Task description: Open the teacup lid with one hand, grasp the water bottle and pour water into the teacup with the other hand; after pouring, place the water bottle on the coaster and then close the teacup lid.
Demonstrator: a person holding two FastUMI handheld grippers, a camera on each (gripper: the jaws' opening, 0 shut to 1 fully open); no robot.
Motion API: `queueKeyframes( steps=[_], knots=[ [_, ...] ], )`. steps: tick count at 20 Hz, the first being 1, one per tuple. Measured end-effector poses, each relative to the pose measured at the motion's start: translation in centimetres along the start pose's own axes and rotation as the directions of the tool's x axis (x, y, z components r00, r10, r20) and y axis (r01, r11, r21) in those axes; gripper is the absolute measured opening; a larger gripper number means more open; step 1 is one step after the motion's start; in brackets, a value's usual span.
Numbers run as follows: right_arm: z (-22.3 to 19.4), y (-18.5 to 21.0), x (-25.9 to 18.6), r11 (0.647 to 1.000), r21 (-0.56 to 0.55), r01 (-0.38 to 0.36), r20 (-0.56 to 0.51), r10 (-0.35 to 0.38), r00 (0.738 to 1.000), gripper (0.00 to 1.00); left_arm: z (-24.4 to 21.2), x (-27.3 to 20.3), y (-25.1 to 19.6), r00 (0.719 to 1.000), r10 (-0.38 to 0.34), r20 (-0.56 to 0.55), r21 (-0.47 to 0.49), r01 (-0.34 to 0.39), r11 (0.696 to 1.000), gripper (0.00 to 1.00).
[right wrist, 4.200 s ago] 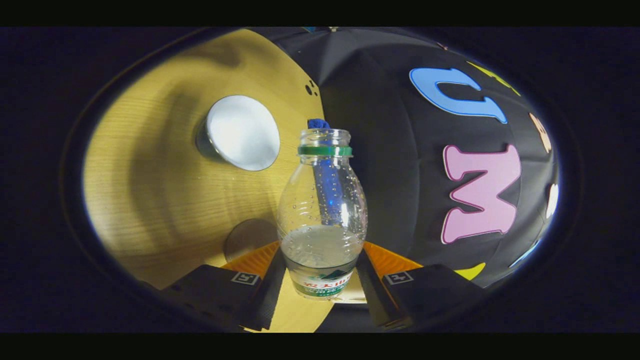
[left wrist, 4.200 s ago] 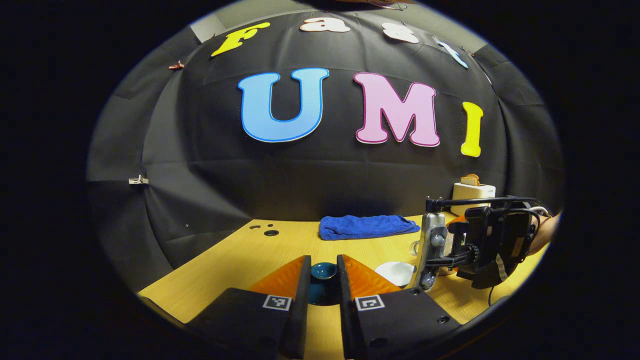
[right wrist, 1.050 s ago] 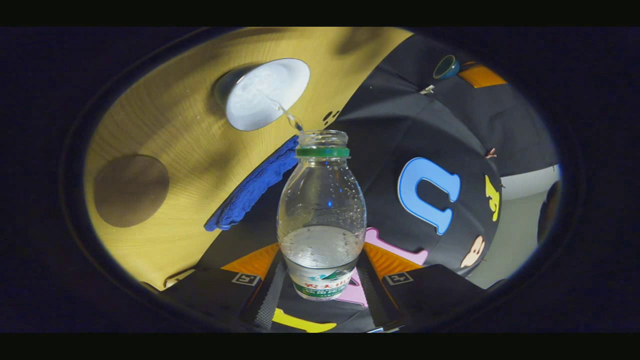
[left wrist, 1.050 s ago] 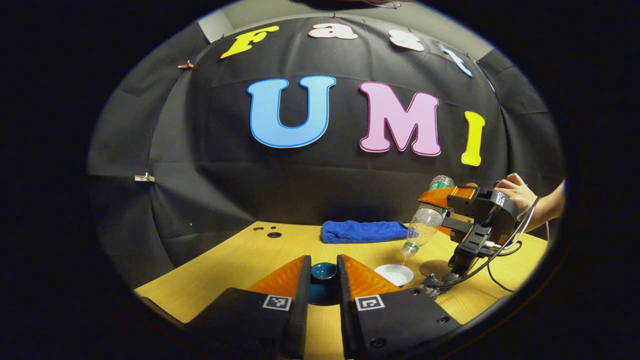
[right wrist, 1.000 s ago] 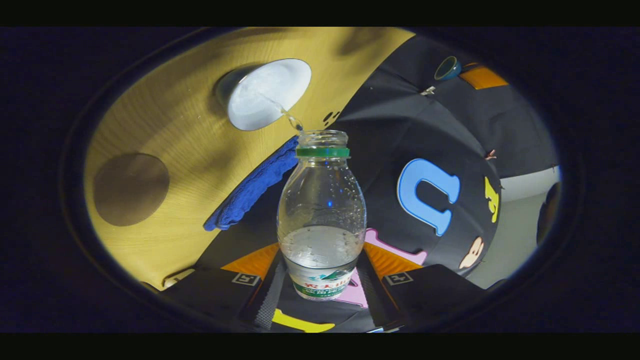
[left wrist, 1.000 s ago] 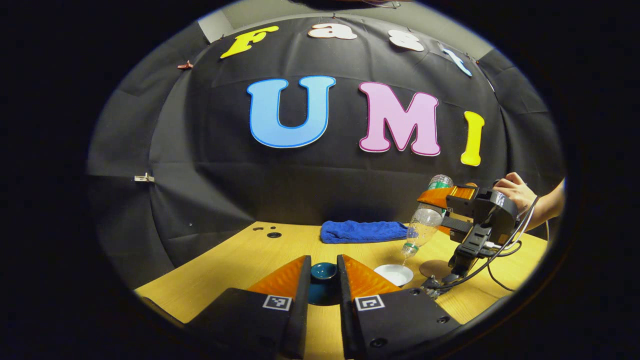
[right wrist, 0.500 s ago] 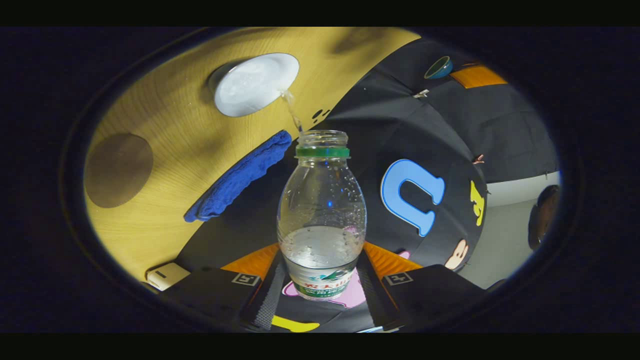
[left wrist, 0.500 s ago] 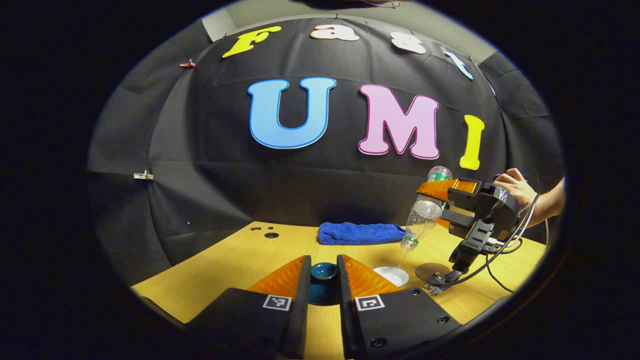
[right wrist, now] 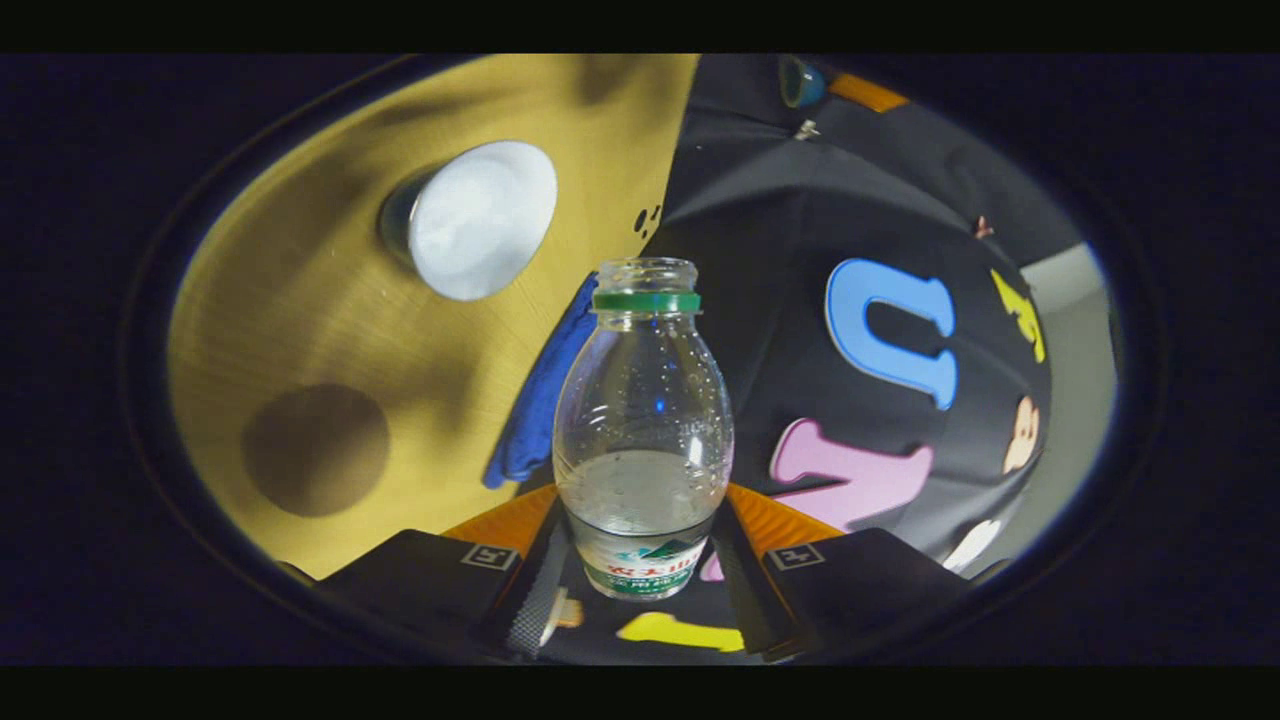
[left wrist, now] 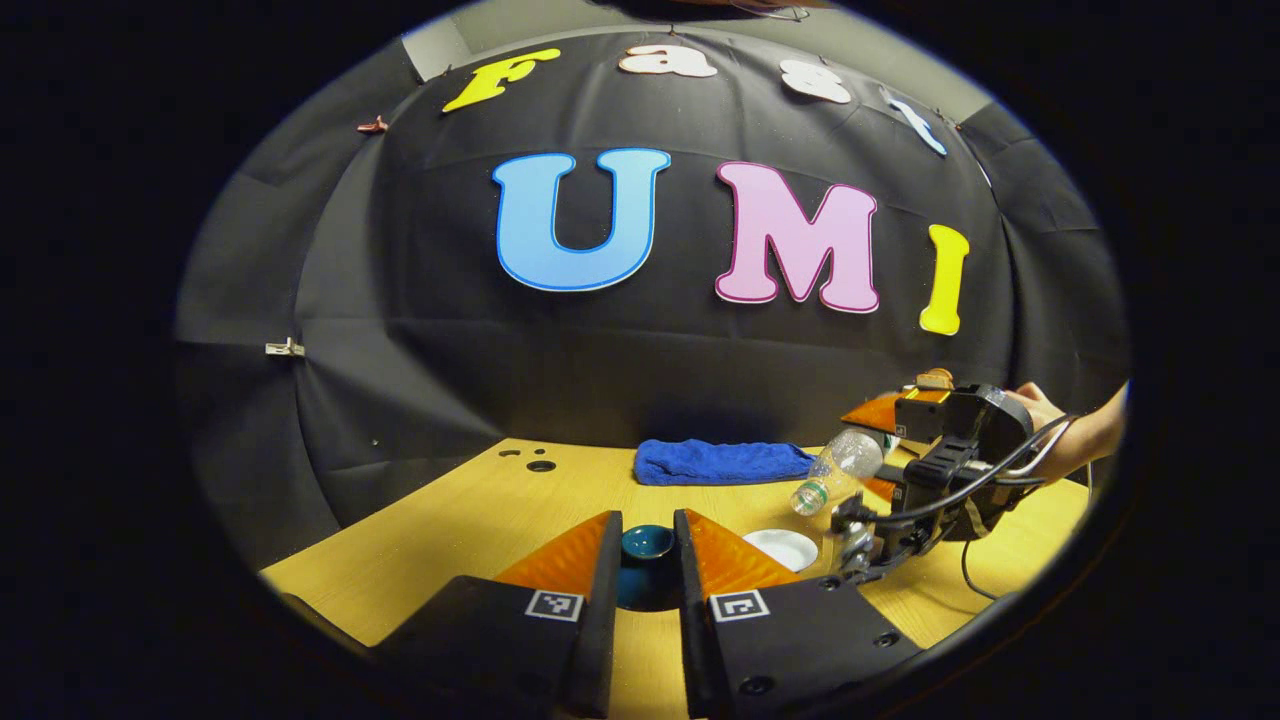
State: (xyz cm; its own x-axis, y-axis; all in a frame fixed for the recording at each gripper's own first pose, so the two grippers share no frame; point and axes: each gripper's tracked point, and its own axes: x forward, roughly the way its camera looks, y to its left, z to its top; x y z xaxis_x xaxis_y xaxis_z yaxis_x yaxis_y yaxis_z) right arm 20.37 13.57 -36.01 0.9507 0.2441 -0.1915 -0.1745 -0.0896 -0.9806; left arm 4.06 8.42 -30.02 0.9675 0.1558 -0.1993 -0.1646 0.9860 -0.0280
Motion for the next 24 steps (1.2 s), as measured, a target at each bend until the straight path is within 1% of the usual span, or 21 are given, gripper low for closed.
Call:
queueKeyframes(
  steps=[1,2,3,4,5,6,7,8,9,10,12,13,14,15,17,18,21,22,23,24],
  knots=[
    [0.4,1.0,-0.1,0.996,0.083,-0.034,-0.005,0.034,0.999,0.75,-0.1,0.3,0.1,1.000,0.000,-0.002,0.001,0.000,1.000,0.32],
    [0.9,1.7,-0.2,0.985,0.164,-0.057,-0.011,0.060,0.998,0.75,-0.1,0.5,0.0,1.000,0.000,-0.004,-0.003,0.000,1.000,0.32],
    [1.4,1.9,-0.3,0.969,0.234,-0.073,-0.011,0.077,0.997,0.75,-0.2,0.5,0.0,1.000,0.002,-0.007,-0.010,-0.002,1.000,0.31],
    [1.8,1.9,-0.6,0.952,0.296,-0.077,-0.007,0.082,0.997,0.73,-0.2,0.8,0.1,1.000,0.005,-0.006,-0.017,-0.005,1.000,0.31],
    [2.1,2.0,-0.8,0.930,0.357,-0.083,0.002,0.087,0.996,0.75,-0.1,0.8,0.2,1.000,0.007,-0.007,-0.027,-0.008,1.000,0.32],
    [2.4,2.0,-1.0,0.903,0.420,-0.094,0.014,0.097,0.995,0.75,0.0,1.0,0.3,1.000,0.010,-0.008,-0.035,-0.010,0.999,0.32],
    [2.6,1.9,-1.2,0.867,0.487,-0.110,0.030,0.109,0.994,0.76,-0.1,1.2,0.3,1.000,0.012,-0.009,-0.039,-0.013,0.999,0.32],
    [2.9,1.6,-1.4,0.823,0.555,-0.117,0.043,0.112,0.993,0.76,0.0,1.5,0.4,1.000,0.014,-0.008,-0.035,-0.014,0.999,0.31],
    [3.2,1.1,-1.6,0.768,0.627,-0.131,0.063,0.118,0.991,0.76,0.0,1.6,0.4,1.000,0.014,-0.009,-0.027,-0.015,1.000,0.32],
    [3.7,0.9,-1.8,0.697,0.700,-0.155,0.092,0.126,0.988,0.76,-0.1,1.9,0.3,1.000,0.011,-0.010,-0.020,-0.011,1.000,0.32],
    [4.2,0.4,-1.6,0.525,0.831,-0.185,0.131,0.138,0.982,0.76,0.0,2.1,-0.1,1.000,0.002,-0.011,-0.011,-0.002,1.000,0.32],
    [4.0,0.1,-2.0,0.442,0.878,-0.183,0.136,0.135,0.981,0.76,0.1,2.2,-0.4,1.000,-0.004,-0.012,-0.006,0.004,1.000,0.28],
    [3.9,-0.4,-2.1,0.375,0.910,-0.176,0.139,0.123,0.983,0.76,0.0,2.4,-0.6,1.000,-0.010,-0.012,-0.002,0.010,1.000,0.32],
    [3.8,-0.8,-2.4,0.320,0.931,-0.174,0.145,0.114,0.983,0.76,0.0,2.5,-0.9,1.000,-0.016,-0.013,0.001,0.016,1.000,0.32],
    [3.5,-1.5,-2.7,0.237,0.957,-0.165,0.147,0.092,0.985,0.76,0.0,2.7,-1.4,1.000,-0.026,-0.015,0.004,0.026,1.000,0.32],
    [3.6,-0.8,-3.1,0.196,0.967,-0.165,0.152,0.079,0.985,0.76,0.0,2.7,-1.7,0.999,-0.030,-0.016,0.005,0.030,1.000,0.32],
    [3.1,-0.6,-2.9,0.065,0.984,-0.168,0.166,0.042,0.985,0.76,0.0,3.0,-2.4,0.999,-0.040,-0.016,0.011,0.040,0.999,0.32],
    [2.9,-0.5,-2.7,0.032,0.985,-0.167,0.166,0.037,0.985,0.76,0.0,3.0,-2.7,0.999,-0.045,-0.016,0.010,0.045,0.999,0.32],
    [2.6,-0.3,-2.6,0.008,0.987,-0.158,0.157,0.035,0.987,0.75,0.0,3.1,-2.9,0.999,-0.049,-0.017,0.010,0.049,0.999,0.32],
    [2.3,0.2,-2.5,-0.006,0.989,-0.146,0.146,0.043,0.988,0.75,-0.1,3.2,-3.1,0.998,-0.053,-0.018,0.009,0.053,0.999,0.32]
  ],
)
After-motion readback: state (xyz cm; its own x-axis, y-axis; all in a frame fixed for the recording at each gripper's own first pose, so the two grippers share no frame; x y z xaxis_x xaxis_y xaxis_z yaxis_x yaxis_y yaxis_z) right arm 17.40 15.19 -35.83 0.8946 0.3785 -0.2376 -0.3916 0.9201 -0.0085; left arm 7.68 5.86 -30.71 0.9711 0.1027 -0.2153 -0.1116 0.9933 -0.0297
